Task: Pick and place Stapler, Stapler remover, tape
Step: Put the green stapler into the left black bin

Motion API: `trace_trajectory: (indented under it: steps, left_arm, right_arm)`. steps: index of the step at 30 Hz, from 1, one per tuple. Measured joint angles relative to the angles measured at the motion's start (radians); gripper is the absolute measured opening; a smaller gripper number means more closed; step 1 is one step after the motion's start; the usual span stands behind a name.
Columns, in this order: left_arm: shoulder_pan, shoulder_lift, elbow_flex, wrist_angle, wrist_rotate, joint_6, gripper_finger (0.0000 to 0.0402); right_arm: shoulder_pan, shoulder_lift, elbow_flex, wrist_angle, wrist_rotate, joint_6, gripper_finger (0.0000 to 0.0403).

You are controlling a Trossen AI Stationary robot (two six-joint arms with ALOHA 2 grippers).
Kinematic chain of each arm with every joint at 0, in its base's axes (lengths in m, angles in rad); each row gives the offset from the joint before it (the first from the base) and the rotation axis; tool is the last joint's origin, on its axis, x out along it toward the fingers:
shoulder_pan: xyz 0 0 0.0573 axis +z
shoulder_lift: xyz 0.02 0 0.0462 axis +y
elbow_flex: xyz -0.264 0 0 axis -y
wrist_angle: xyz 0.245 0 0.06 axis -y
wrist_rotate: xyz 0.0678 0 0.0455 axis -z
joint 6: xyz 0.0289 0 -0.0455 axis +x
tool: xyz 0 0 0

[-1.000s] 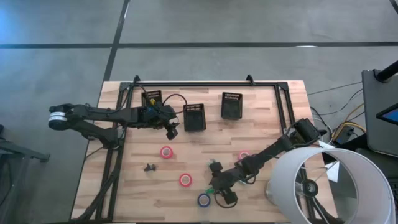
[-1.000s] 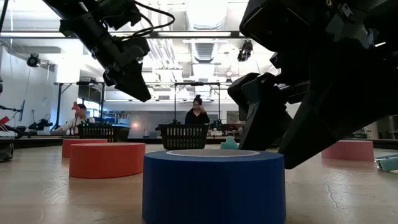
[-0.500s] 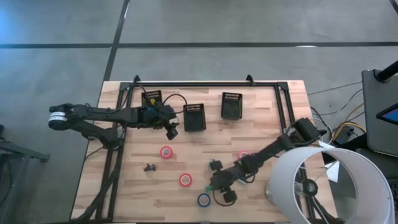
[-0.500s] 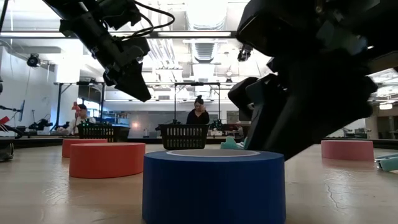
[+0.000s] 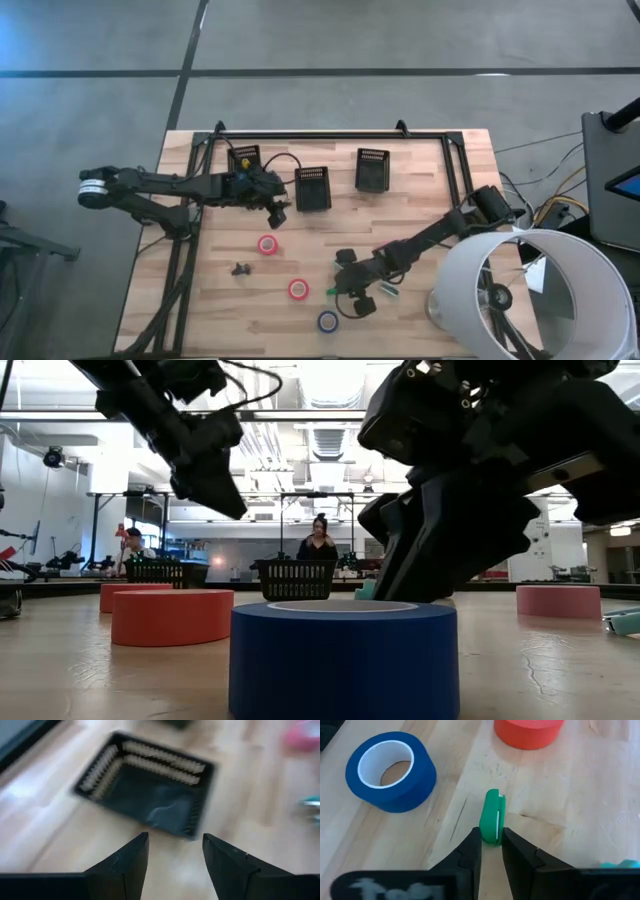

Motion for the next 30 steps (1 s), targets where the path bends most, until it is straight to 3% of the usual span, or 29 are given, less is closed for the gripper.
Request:
trace_trajectory:
  steps: [4, 7, 19, 25, 30]
  left_arm:
    - [-0.064, 0.001, 0.0, 0.095, 0.137, -0.001, 0.019]
    - [-0.139, 0.004, -0.001, 0.17, 0.179, -0.001, 0.0191]
    - [-0.402, 0.006, -0.077, 0.341, 0.149, -0.042, 0.019]
    - [-0.429, 0.01, -0.158, 0.486, 0.073, -0.084, 0.019]
    - [-0.431, 0.103, -0.23, 0.713, 0.072, -0.113, 0.019]
  right_arm:
    - [-0.009, 0.0, 0.0, -0.001, 0.0, 0.001, 0.0054]
    - [-0.017, 0.0, 0.0, 0.0, 0.003, 0.0, 0.0054]
    - [-0.045, -0.016, -0.004, -0.007, 0.081, 0.0, 0.0051]
    - [-0.066, -0.012, -0.004, -0.002, 0.082, 0.0, 0.0051]
    - [-0.078, -0.012, -0.004, 0.0, 0.082, -0.001, 0.0051]
